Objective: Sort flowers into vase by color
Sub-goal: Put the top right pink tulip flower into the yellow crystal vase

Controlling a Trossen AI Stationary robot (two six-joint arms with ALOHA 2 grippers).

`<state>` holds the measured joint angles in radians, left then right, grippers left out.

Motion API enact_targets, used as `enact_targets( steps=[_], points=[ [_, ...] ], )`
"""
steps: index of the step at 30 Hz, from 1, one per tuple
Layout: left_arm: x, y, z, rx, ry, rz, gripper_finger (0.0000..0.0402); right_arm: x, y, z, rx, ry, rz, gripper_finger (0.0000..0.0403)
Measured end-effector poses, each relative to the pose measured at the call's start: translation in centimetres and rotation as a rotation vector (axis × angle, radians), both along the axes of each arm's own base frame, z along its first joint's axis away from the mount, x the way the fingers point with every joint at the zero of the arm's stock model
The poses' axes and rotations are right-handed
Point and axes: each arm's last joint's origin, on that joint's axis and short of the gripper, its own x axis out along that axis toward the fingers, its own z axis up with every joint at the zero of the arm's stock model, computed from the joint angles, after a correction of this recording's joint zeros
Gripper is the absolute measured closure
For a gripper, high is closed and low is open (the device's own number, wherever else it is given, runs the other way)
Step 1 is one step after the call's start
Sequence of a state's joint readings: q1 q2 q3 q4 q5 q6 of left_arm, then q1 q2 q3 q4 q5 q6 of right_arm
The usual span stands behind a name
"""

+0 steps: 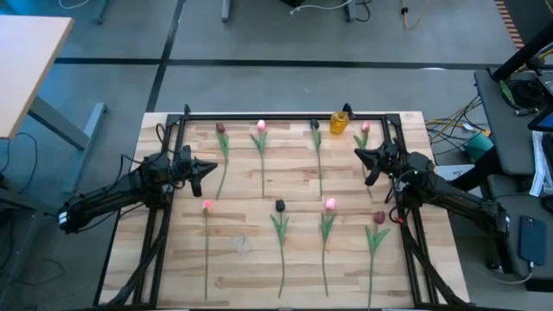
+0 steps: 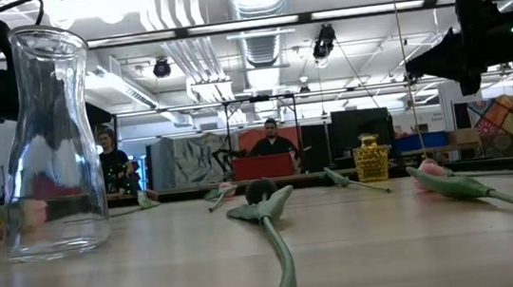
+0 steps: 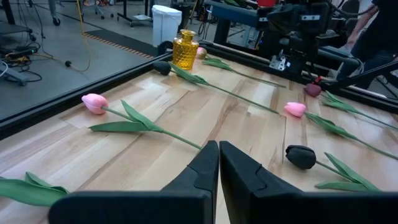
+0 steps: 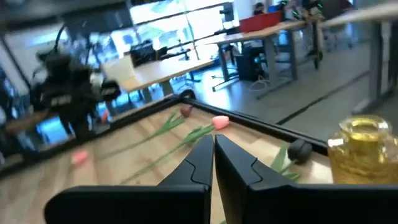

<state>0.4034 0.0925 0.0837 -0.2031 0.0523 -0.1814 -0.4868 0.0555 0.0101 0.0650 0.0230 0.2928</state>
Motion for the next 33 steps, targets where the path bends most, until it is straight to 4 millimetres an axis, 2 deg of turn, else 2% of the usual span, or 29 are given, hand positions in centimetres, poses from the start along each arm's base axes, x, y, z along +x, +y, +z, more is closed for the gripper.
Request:
enact_targets(
  steps=[4,6,9,15,20,25,29,33],
  points=[
    [0.0,0.0,0.0,0.0,0.0,0.0,0.0402,-0.1,-0.2,0.0,0.097,-0.056,-0.082,0.0394],
    [0.0,0.0,0.0,0.0,-0.001,0.0,0.0402,-0.2,-0.2,0.3,0.136,-0.022,-0.085,0.0394],
    [0.0,0.0,0.0,0.0,0.0,0.0,0.0402,-0.5,0.0,2.1,0.198,0.016,-0.092,0.0394],
    [0.0,0.0,0.0,0.0,0.0,0.0,0.0402,-0.3,-0.2,6.0,0.275,0.22,-0.137,0.0394],
    [0.0,0.0,0.0,0.0,0.0,0.0,0.0402,2.3,-1.9,7.4,0.362,0.49,-0.169,0.0394],
    [0.0,0.0,0.0,0.0,-0.001,0.0,0.0402,4.5,-3.6,8.7,0.461,0.646,-0.148,0.0394],
    [0.0,0.0,0.0,0.0,0.0,0.0,0.0402,5.3,-5.0,8.6,0.582,0.757,-0.202,0.0394],
    [0.0,0.0,0.0,0.0,-0.001,0.0,0.0402,5.8,-6.4,8.1,0.685,0.765,-0.197,0.0394]
  ],
)
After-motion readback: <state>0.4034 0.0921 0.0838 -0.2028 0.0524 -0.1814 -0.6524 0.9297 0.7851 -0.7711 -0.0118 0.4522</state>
